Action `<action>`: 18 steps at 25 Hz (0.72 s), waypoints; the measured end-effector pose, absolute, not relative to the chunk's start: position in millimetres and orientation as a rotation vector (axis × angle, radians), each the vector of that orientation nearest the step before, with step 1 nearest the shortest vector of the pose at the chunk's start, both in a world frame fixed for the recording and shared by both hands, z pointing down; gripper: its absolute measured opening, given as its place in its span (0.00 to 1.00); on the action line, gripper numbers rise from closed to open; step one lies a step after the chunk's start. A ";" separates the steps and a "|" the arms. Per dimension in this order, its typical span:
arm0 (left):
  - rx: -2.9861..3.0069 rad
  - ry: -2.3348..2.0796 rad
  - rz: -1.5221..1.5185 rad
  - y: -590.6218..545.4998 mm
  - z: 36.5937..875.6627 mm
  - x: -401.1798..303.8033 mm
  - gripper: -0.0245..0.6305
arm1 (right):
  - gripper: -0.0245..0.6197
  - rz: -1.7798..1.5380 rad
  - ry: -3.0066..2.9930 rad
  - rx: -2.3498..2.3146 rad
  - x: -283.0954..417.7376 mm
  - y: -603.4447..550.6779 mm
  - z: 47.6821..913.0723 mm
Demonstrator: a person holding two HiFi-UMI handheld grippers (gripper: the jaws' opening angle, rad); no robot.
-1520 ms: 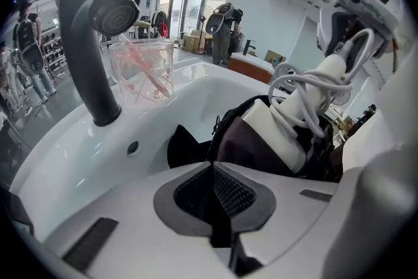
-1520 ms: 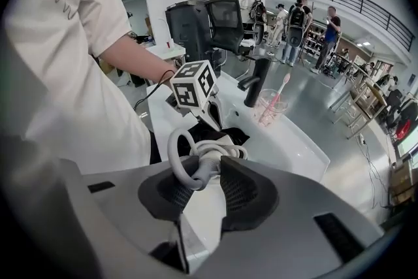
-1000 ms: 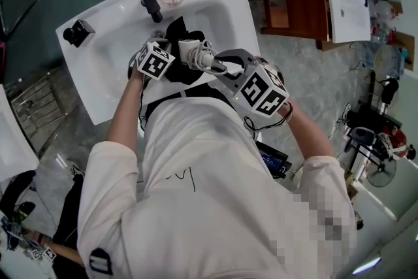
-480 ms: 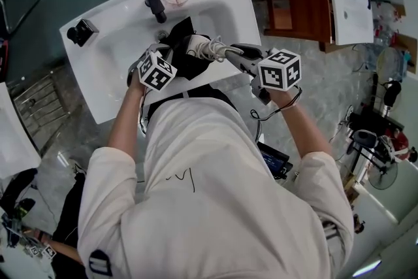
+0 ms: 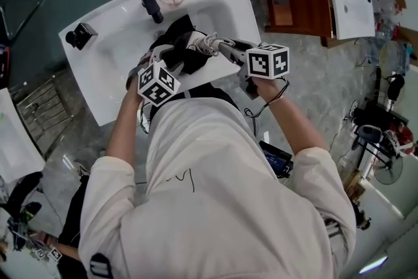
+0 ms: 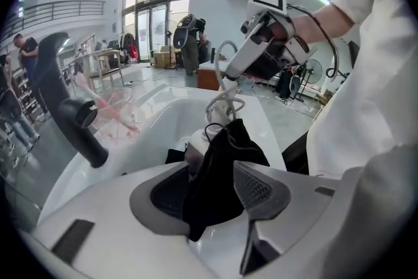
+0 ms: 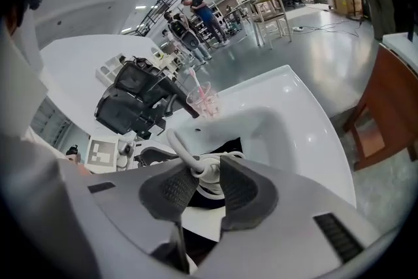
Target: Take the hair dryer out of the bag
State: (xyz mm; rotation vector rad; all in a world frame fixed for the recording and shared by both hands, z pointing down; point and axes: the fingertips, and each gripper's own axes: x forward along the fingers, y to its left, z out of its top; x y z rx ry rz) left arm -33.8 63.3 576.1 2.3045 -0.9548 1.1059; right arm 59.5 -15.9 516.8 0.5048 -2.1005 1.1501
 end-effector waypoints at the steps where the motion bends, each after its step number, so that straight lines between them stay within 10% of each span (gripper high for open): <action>1: 2.320 -0.932 1.129 63.0 577.4 -29.3 0.38 | 0.19 1.160 -2.099 0.524 57.2 -17.4 516.9; 10: 2.471 -0.726 1.298 84.9 587.1 3.9 0.10 | 0.18 1.122 -2.104 0.510 44.3 -28.6 509.8; 18: 2.480 -0.652 1.368 98.0 606.1 18.1 0.08 | 0.17 0.981 -2.161 0.425 31.2 -37.1 479.5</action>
